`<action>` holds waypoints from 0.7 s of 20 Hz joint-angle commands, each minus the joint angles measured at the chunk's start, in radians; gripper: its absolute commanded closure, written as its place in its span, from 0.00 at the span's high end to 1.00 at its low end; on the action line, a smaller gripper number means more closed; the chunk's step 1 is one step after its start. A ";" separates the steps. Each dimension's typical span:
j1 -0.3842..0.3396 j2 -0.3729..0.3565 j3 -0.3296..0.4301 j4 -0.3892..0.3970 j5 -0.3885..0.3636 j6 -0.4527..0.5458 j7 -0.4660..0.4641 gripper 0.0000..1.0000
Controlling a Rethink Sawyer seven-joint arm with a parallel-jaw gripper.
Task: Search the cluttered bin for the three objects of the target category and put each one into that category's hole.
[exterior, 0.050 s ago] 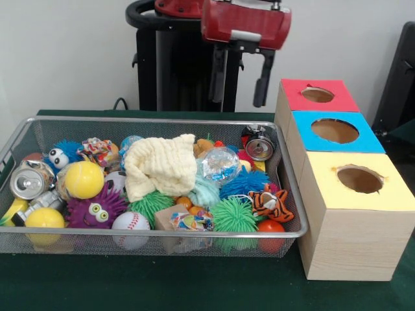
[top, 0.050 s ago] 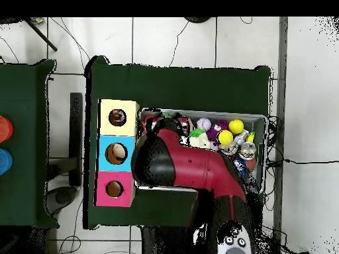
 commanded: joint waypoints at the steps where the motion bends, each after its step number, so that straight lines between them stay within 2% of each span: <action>1: -0.075 -0.020 0.097 0.150 0.023 0.065 0.119 1.00; 7: -0.131 -0.028 0.146 0.151 0.033 0.115 0.081 1.00; 14: -0.171 -0.021 0.174 0.139 0.038 0.121 0.082 1.00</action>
